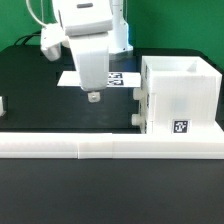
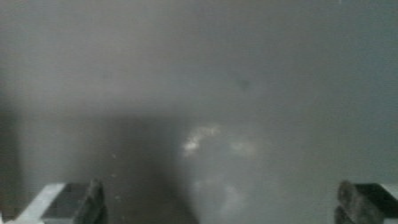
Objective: Assemble drawer
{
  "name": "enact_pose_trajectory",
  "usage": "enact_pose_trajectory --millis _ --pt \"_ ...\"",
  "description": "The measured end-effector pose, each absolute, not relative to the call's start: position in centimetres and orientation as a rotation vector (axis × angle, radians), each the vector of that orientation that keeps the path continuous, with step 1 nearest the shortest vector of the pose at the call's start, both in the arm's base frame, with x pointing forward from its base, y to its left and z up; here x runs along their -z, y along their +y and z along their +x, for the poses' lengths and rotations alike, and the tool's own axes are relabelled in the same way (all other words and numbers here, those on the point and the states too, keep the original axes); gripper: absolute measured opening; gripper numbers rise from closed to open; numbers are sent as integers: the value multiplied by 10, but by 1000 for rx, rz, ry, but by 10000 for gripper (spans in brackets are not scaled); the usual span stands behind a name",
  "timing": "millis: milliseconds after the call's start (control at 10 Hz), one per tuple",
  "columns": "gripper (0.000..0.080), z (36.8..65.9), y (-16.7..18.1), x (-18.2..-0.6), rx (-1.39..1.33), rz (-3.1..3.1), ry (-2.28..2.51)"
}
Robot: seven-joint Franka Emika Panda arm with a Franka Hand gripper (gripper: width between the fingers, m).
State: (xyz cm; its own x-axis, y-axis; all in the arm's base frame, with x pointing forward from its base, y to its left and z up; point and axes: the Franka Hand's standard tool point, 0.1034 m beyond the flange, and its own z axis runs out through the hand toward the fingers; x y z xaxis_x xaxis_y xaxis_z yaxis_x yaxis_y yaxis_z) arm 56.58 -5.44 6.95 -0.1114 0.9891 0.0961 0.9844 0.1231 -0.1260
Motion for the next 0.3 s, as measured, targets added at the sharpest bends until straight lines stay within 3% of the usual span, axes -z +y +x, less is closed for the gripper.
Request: enact_pose_trajectory --millis 300 --pt "649 567 -54 -70 -37 -2000 -2228"
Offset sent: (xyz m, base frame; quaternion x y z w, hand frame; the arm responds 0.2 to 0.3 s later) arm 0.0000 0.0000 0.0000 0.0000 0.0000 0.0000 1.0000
